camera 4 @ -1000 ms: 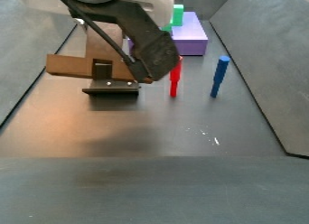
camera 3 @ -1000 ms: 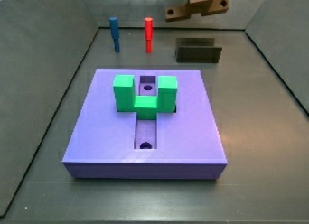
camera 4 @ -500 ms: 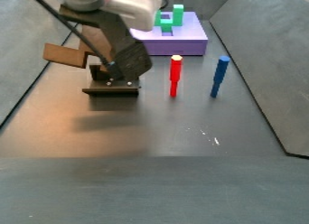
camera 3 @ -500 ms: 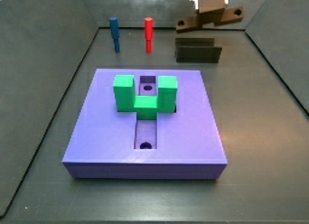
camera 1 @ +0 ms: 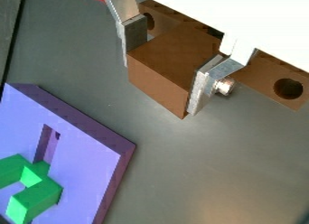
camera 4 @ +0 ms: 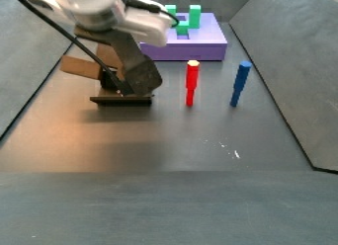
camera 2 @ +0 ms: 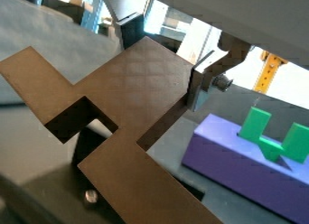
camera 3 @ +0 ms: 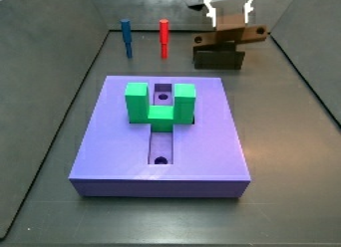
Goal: Pick up the brown object. Move up. Place the brown object on the fixture. Regrasp the brown object. Move to above the board. Insert the brown object.
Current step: Place the brown object on the fixture, then regrasp the brown object.
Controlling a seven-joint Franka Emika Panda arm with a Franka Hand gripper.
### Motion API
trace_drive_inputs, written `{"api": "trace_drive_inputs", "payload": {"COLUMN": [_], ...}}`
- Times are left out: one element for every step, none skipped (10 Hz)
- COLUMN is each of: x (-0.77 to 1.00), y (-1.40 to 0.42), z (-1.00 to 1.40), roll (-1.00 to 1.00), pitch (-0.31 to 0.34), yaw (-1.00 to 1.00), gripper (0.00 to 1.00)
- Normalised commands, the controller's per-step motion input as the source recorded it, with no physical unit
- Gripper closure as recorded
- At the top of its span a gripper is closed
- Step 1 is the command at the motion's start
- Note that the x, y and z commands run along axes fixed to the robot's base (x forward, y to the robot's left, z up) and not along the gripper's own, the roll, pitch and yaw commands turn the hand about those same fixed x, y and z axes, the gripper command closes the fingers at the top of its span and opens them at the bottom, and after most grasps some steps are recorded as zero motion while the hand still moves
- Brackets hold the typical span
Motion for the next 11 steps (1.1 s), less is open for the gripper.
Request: {"api": "trace_drive_inputs", "payload": {"x": [0.0,0.0,-0.04,-0.19,-0.1,-0.05,0.0,0.0,0.0,0.02,0.11], "y": [0.0,0.04,0.11,0.14,0.16,0.06,0.0,0.0,0.0,0.0,0.0], "z": [-0.41,-0.38,-0.34,-0.35,-0.35,-0.28,0.0,0.0,0.0,0.34,0.43], "roll": [0.0,0.0,0.08,0.2,0.21,0.13,0.07,0.0,0.0,0.0,0.1], "pitch": [0.177,0.2,0.226,0.283,0.28,0.186,0.057,0.0,0.0,0.006,0.097], "yaw": [0.01,0.07,0.14,0.27,0.37,0.28,0.0,0.0,0.0,0.0,0.0], "gripper": [1.0,1.0,1.0,1.0,1.0,1.0,1.0,1.0,0.0,0.0,0.0]}}
